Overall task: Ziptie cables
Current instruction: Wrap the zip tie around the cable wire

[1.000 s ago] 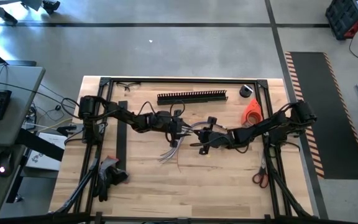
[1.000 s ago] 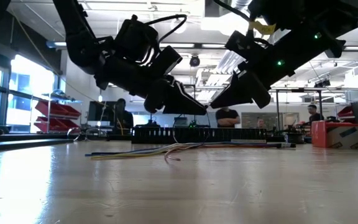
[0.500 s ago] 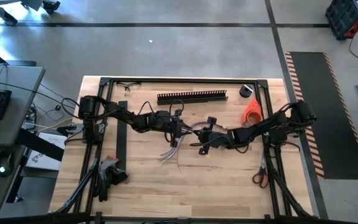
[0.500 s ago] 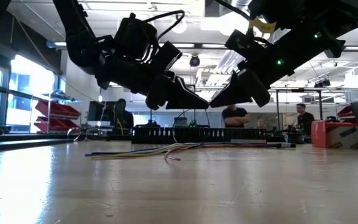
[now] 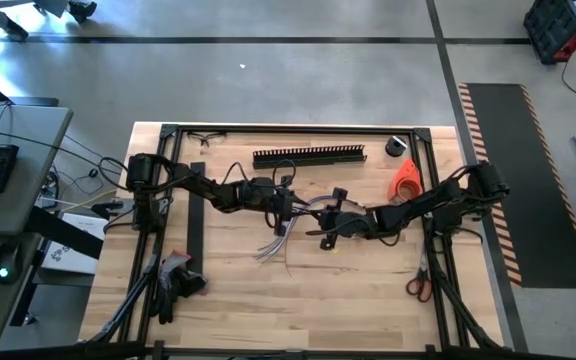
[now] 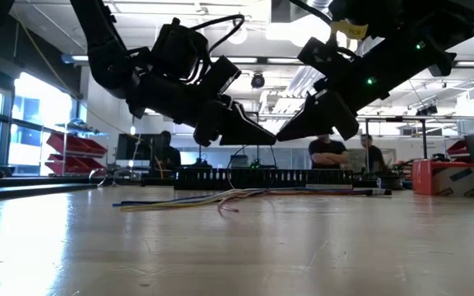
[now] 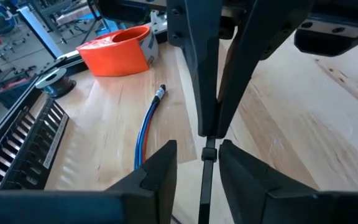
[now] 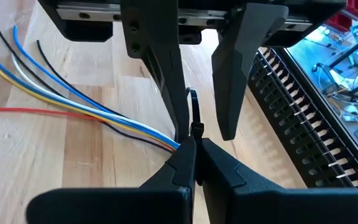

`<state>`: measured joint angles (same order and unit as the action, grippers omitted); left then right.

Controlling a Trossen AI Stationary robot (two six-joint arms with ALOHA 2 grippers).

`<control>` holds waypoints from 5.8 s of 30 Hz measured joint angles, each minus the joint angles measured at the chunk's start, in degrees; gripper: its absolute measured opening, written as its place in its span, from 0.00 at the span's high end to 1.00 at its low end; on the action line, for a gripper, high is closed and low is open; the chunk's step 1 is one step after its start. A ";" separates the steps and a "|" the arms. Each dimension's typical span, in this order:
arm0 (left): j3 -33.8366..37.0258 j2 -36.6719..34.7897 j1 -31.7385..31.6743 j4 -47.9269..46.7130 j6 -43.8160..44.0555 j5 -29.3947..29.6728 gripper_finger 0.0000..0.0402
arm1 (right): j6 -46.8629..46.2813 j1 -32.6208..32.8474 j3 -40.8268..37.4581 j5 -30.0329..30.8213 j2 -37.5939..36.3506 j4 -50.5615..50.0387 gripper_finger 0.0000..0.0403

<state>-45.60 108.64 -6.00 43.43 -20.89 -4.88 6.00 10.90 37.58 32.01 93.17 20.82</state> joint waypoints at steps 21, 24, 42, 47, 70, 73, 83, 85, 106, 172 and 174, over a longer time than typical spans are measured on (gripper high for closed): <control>-0.05 0.00 0.07 -0.78 -0.19 -0.13 0.99 | 0.00 0.02 0.00 0.71 0.00 -0.22 1.00; -0.13 0.00 0.07 -1.26 -0.19 0.37 0.99 | 0.79 0.55 0.00 1.54 0.00 -0.45 1.00; -0.07 0.02 0.02 -1.67 0.33 0.70 1.00 | -1.57 -0.51 0.63 0.09 0.00 -3.02 0.57; -0.07 0.02 0.02 -1.63 0.26 0.68 1.00 | -2.84 -2.98 0.63 -3.46 0.00 -3.02 0.66; -0.14 0.02 -1.65 -1.80 0.90 -2.64 1.00 | -13.41 2.00 0.81 1.89 -2.42 -12.80 1.00; -0.22 0.02 -2.24 -1.53 1.25 -4.53 1.00 | -18.61 4.92 0.87 4.08 -4.04 -18.02 1.00; 0.04 0.04 -3.06 -5.00 1.34 -3.13 1.00 | -35.94 13.64 0.48 7.96 -7.14 -37.45 1.00; 0.02 0.04 -2.85 -4.34 1.31 -3.20 1.00 | -33.77 13.89 0.58 7.97 -7.52 -34.54 1.00; 0.00 0.04 -0.22 -3.25 1.34 -4.14 1.00 | 1.79 -5.67 -7.61 -16.16 -4.17 8.36 0.58; 0.00 -0.07 -0.39 -3.71 2.25 -3.60 1.00 | 4.50 -3.00 -7.61 -6.16 2.15 13.29 0.69; 0.00 -0.07 -0.35 -3.71 2.28 -3.62 1.00 | 5.45 -3.17 -7.61 -7.09 2.51 13.46 0.75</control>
<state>-45.60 108.57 -6.35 39.72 -18.61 -8.49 11.45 7.73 29.98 24.92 95.67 34.28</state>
